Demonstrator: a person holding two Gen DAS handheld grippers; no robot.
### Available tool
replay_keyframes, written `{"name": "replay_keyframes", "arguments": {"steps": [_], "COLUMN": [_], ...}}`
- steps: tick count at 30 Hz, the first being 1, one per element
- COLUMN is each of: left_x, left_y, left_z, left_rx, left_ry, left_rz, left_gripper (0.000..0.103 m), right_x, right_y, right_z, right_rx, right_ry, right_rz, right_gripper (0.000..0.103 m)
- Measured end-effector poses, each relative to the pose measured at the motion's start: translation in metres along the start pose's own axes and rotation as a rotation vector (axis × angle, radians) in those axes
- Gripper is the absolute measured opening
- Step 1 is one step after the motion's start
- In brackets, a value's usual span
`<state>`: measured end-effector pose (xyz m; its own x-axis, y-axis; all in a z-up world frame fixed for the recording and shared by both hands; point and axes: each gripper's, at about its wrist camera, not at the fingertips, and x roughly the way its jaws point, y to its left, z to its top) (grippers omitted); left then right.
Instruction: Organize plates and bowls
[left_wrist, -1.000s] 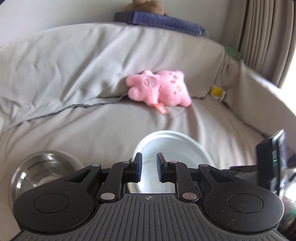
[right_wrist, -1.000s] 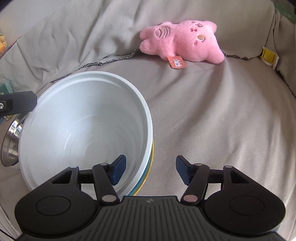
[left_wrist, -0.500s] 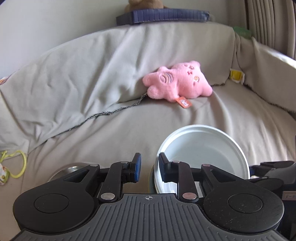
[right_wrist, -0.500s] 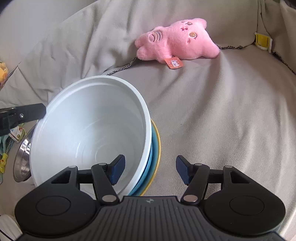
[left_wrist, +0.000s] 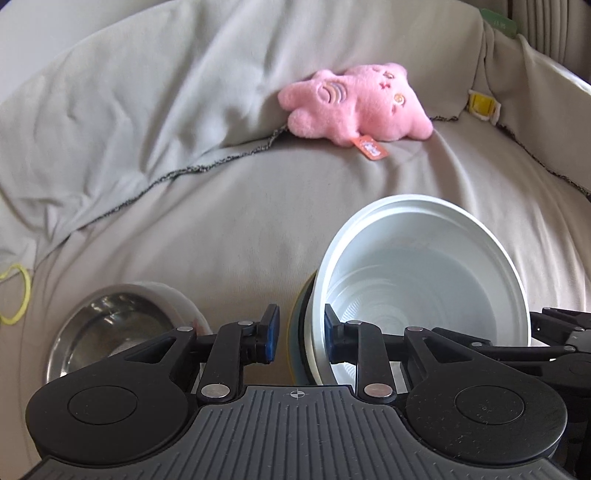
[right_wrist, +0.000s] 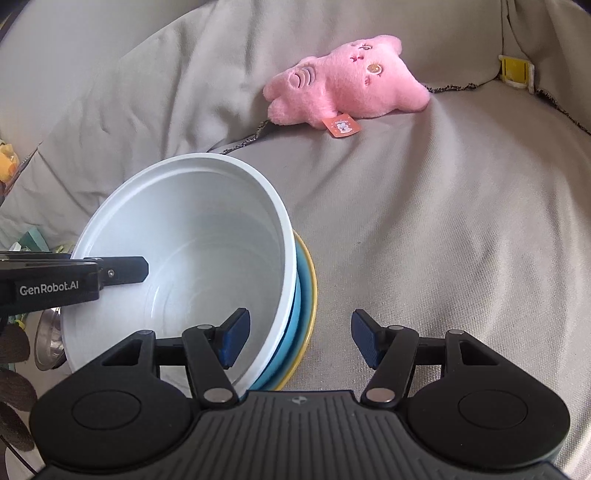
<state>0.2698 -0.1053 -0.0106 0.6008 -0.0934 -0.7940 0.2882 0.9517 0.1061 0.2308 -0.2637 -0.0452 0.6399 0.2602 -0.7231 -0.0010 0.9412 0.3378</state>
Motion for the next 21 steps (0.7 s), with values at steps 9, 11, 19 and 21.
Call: {"name": "replay_keyframes", "arguments": {"steps": [9, 11, 19, 21], "left_x": [0.028, 0.032, 0.033, 0.030], "left_y": [0.019, 0.021, 0.011, 0.012], "left_z": [0.012, 0.016, 0.019, 0.018], "left_rx": [-0.104, -0.120, -0.050, -0.031], "left_ry": [0.070, 0.077, 0.082, 0.092], "left_rz": [-0.093, -0.096, -0.071, -0.064], "left_gripper": [0.043, 0.051, 0.054, 0.054], "right_x": [0.011, 0.013, 0.010, 0.009], "right_y": [-0.005, -0.007, -0.003, -0.004], "right_z": [0.001, 0.001, -0.005, -0.006], "right_rx": [0.054, 0.076, 0.087, 0.096], "right_ry": [0.007, 0.007, -0.033, -0.030], "right_rz": [0.041, 0.062, 0.041, 0.043], "right_gripper": [0.041, 0.041, 0.041, 0.041]}}
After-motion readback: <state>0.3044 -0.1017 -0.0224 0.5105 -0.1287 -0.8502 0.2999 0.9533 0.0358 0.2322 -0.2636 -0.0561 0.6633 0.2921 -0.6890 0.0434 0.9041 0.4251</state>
